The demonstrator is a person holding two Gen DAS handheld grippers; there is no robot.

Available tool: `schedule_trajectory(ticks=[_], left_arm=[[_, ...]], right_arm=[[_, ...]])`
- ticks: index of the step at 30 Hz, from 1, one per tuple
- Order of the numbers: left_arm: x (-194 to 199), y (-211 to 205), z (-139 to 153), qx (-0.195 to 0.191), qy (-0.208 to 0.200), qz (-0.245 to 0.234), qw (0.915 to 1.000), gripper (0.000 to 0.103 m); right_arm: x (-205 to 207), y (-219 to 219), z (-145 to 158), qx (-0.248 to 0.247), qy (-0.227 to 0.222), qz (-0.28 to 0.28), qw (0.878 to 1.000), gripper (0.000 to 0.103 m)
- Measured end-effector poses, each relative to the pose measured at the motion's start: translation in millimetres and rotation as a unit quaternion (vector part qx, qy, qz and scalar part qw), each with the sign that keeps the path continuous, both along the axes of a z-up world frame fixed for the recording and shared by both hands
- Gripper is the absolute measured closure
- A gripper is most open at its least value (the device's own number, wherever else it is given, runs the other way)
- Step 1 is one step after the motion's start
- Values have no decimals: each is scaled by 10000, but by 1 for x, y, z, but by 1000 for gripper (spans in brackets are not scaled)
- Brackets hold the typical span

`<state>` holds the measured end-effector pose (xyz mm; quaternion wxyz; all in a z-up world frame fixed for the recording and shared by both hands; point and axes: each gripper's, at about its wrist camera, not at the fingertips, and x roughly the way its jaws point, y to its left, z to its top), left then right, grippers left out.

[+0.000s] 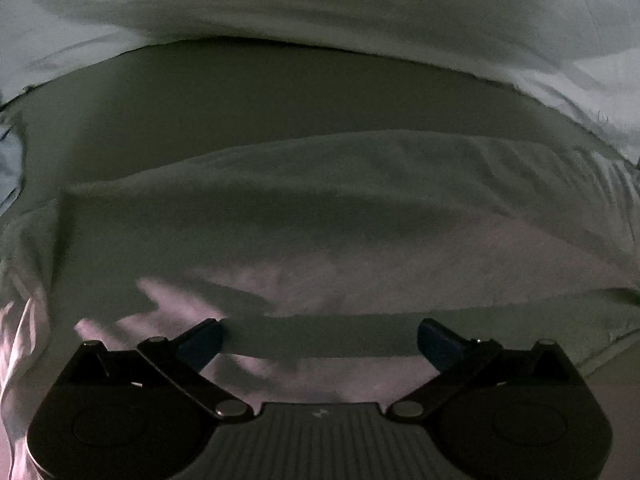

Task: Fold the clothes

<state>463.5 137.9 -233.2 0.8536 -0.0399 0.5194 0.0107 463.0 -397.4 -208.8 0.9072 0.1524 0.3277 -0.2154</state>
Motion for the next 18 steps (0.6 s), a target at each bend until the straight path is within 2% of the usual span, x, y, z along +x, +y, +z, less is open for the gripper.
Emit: schedule_trajectory(ticks=[3, 7, 9, 10, 11, 12, 15, 16, 18], left_arm=[[14, -15, -5, 359, -8, 29, 9994, 0], [28, -17, -5, 299, 101, 332, 9990, 0], [32, -16, -5, 295, 133, 345, 9989, 0], [33, -15, -5, 288, 138, 362, 9988, 0], [33, -15, -5, 288, 133, 381, 9988, 0], [33, -15, -5, 297, 122, 397, 9987, 0], [30, -15, -6, 307, 34, 462, 9985, 0], [27, -16, -6, 318, -16, 468, 9984, 0], [24, -17, -6, 328, -105, 473, 9983, 0]], right_arm=[[37, -51, -8, 339, -283, -494, 9978, 12], [82, -105, -30, 1131, -479, -1129, 9860, 12], [98, -114, -39, 1137, -487, -1131, 9859, 16], [102, -112, -40, 938, -513, -1039, 9888, 30], [103, -110, -38, 762, -511, -958, 9912, 68], [98, -110, -33, 708, -577, -936, 9914, 81], [61, -119, -13, 825, -1079, -1207, 9833, 82], [50, -123, -11, 820, -1092, -1355, 9813, 82], [37, -132, -17, 733, -781, -1664, 9802, 77]])
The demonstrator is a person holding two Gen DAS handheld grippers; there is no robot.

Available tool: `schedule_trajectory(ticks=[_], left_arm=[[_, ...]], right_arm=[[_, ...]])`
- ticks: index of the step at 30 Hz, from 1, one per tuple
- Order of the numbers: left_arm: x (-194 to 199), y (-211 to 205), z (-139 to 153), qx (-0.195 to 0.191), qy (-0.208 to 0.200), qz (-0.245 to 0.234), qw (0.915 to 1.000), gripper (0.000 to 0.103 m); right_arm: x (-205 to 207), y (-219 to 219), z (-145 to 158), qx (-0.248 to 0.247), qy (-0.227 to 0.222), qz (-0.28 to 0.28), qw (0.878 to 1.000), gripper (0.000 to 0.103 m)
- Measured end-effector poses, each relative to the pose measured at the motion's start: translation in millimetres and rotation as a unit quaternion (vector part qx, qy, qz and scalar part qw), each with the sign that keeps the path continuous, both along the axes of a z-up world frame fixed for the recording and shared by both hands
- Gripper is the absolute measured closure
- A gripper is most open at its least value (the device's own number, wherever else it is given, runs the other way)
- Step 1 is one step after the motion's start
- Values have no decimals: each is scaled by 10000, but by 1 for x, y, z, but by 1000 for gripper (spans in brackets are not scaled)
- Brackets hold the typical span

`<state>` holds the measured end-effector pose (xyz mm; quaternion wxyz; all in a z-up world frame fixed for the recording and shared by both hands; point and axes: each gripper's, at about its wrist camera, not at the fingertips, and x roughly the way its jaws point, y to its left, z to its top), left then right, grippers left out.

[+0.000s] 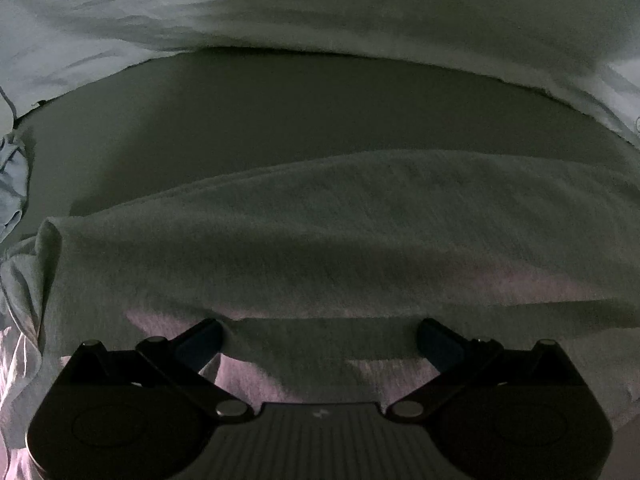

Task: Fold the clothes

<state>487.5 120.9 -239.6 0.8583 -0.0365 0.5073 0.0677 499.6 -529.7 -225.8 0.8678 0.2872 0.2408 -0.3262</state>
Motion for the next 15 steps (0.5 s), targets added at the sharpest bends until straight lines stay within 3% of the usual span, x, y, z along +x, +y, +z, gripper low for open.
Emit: schedule_trajectory(ticks=[2, 5, 10, 11, 12, 13, 14, 15], left_arm=[[-3, 0, 0, 14, -72, -13, 10000, 0], [-8, 1, 2, 26, -136, -33, 9999, 0], [-1, -1, -1, 6, -121, -125, 9998, 0], [0, -2, -1, -14, -89, -180, 9998, 0], [-3, -1, -1, -60, -56, -256, 9996, 0], [-6, 0, 0, -111, -23, -336, 9994, 0], [-12, 3, 1, -186, -15, -412, 9990, 0], [-20, 6, 2, -267, -12, -487, 9985, 0]], right_arm=[[0, -8, -17, 73, 505, 99, 9986, 67], [-4, 1, -8, -380, 827, 223, 9956, 36], [-31, 38, 26, -828, 889, 372, 9919, 32], [-39, 54, 31, -892, 843, 563, 9909, 41], [-47, 69, 34, -943, 779, 796, 9893, 62], [-54, 88, 36, -972, 752, 1063, 9867, 72], [-60, 110, 38, -980, 765, 1381, 9826, 80], [-65, 134, 38, -991, 775, 1723, 9770, 80]])
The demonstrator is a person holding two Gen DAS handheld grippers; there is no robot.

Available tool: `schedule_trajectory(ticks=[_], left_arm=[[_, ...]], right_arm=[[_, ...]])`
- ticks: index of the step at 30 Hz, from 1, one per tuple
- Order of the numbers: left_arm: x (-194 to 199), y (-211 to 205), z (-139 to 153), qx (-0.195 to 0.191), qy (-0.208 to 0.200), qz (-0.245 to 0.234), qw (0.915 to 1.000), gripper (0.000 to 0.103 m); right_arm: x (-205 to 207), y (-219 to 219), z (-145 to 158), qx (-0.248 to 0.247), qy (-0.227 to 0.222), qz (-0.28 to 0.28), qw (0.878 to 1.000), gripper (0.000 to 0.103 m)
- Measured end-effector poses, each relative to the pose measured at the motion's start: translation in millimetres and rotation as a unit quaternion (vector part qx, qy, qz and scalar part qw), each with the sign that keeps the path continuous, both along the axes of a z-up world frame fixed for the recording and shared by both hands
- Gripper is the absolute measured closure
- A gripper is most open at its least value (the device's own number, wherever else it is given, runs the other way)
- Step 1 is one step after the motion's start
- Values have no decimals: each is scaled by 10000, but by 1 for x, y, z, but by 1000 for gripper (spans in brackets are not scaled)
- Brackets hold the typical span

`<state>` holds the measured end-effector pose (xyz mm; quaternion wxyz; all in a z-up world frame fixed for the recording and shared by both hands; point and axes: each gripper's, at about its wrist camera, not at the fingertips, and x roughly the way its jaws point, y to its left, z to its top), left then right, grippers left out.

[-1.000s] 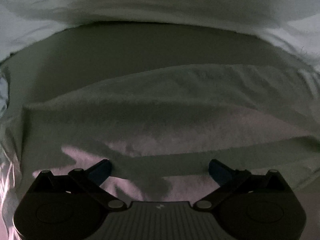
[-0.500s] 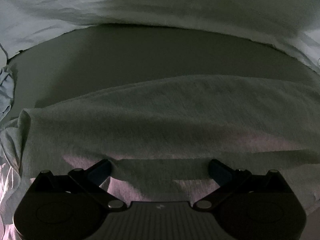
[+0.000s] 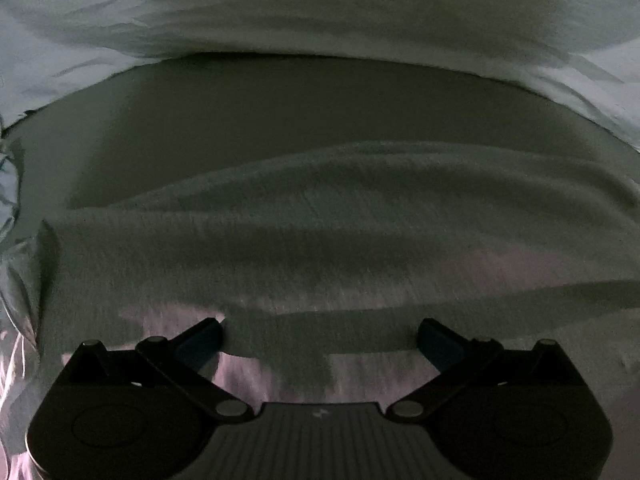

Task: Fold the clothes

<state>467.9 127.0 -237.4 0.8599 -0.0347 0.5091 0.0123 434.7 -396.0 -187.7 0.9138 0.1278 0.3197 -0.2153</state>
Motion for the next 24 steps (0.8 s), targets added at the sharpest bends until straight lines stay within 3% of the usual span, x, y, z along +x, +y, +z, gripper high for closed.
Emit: schedule_trajectory(ticks=[3, 5, 6, 7, 9, 11, 15, 17, 21, 23, 24], left_arm=[[-26, 10, 2, -148, 53, -161, 9997, 0], [-50, 22, 4, -249, 87, -168, 9995, 0], [-64, 29, 5, -306, 95, -122, 9994, 0], [-79, 40, 8, -364, 96, -26, 9993, 0], [-104, 60, 14, -548, 34, 215, 9983, 0], [-132, 83, 20, -950, -35, 474, 9943, 0], [-170, 126, 22, -1691, -264, 1189, 9780, 0], [-180, 146, 16, -1898, -330, 1728, 9659, 0], [-188, 174, 5, -2530, -430, 2565, 9319, 0], [-190, 183, 2, -2786, -550, 2821, 9164, 0], [-190, 186, 2, -2854, -631, 2969, 9091, 0]], right_arm=[[-13, 79, -5, -57, 212, 1124, 9934, 80], [-24, 141, -10, -201, 358, 2003, 9789, 78], [-28, 169, -11, -318, 421, 2412, 9690, 66], [-34, 197, -12, -523, 467, 2860, 9557, 61], [-49, 258, -14, -1072, 494, 3839, 9158, 53], [-70, 316, -18, -1865, 391, 4709, 8614, 50], [-101, 394, -34, -2979, 71, 5744, 7624, 41], [-105, 419, -40, -3192, -9, 6045, 7299, 38], [-111, 455, -53, -3936, -252, 6402, 6592, 37], [-105, 467, -53, -4081, -337, 6503, 6399, 37], [-101, 474, -50, -3995, -307, 6532, 6425, 37]])
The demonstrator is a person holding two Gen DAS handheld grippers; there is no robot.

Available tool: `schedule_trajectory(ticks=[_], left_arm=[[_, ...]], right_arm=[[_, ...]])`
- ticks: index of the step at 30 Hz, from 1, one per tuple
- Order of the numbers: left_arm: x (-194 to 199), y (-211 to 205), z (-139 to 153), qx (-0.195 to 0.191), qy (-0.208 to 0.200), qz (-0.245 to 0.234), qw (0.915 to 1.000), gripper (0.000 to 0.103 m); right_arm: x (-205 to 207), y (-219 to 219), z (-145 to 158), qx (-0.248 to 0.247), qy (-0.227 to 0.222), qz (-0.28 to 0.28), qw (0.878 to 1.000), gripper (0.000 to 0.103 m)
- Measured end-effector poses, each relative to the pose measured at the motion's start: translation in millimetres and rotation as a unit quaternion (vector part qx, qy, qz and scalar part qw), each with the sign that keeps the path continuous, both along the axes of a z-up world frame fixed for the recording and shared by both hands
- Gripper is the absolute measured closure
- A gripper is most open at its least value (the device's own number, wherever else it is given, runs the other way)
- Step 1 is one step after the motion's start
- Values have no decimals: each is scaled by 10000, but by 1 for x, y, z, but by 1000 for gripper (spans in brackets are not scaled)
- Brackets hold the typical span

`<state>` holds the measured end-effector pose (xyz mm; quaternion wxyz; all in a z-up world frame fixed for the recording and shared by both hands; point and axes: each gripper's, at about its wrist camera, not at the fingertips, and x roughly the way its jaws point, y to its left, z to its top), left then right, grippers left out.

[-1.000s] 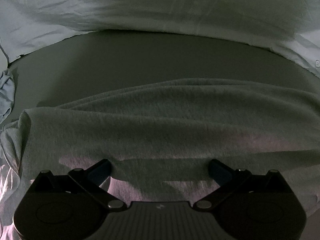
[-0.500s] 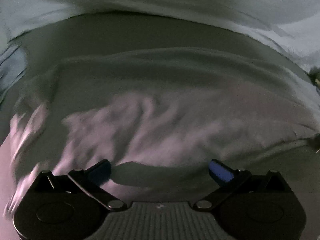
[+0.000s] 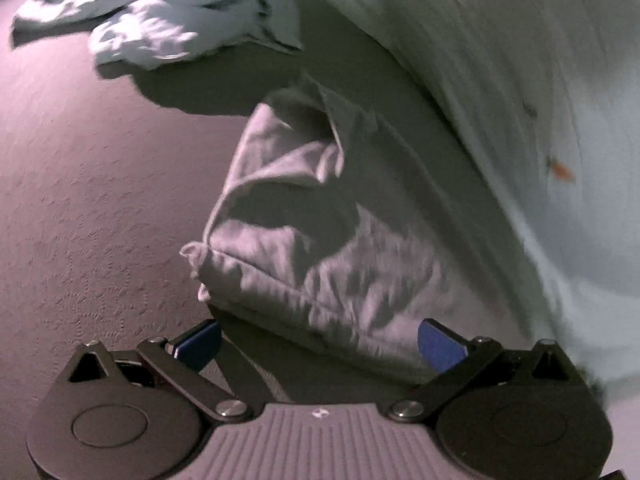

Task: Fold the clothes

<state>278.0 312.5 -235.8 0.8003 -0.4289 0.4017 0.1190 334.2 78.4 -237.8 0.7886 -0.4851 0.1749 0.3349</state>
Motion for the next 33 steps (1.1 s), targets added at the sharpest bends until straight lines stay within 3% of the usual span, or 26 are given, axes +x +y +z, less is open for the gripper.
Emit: schedule_trajectory(ticks=[2, 3, 4, 5, 6, 7, 14, 17, 18, 19, 20, 21, 25, 27, 33], left_arm=[[0, 6, -1, -149, -82, 399, 9991, 1], [0, 7, -1, -181, -198, 599, 9978, 6], [3, 8, 0, -48, -167, 649, 9977, 21], [6, 9, 1, 117, -104, 669, 9976, 33], [10, 9, 2, 281, -40, 689, 9972, 70], [10, 12, 3, 360, 42, 700, 9969, 97], [-15, 21, 13, 727, 379, 597, 9948, 93], [-17, 17, 14, 1166, 510, 245, 9916, 79], [-16, 16, 19, 1335, 566, 196, 9892, 62], [-16, 16, 25, 1510, 567, 181, 9867, 50], [-15, 17, 32, 1634, 467, 164, 9853, 47], [-14, 18, 38, 1709, 304, 114, 9848, 43], [4, 28, 59, 1535, -343, -123, 9875, 34], [21, 33, 57, 1284, -577, -319, 9895, 32], [95, 30, 28, 1745, -283, -1028, 9789, 32]], right_arm=[[8, 15, 8, 177, 273, -59, 9995, 41], [12, 19, 11, 272, 437, -32, 9987, 56], [14, 25, 12, 314, 605, 54, 9977, 66], [13, 29, 11, 292, 736, 143, 9968, 87], [9, 33, 9, 218, 812, 186, 9963, 98], [3, 35, 9, 137, 798, 192, 9965, 98], [-21, 22, 32, 523, 1601, 250, 9854, 99], [-21, 18, 27, 589, 1974, -49, 9785, 88], [-19, 14, 30, 733, 2080, -211, 9752, 81], [-17, 11, 33, 877, 2184, -373, 9712, 71], [-15, 5, 37, 1068, 2297, -526, 9659, 50], [-12, -2, 42, 1298, 2416, -672, 9593, 47], [-1, -39, 56, 2023, 2841, -1423, 9264, 47], [5, -50, 53, 2121, 2883, -1720, 9178, 47], [29, -72, 39, 2304, 2956, -2412, 8952, 48]])
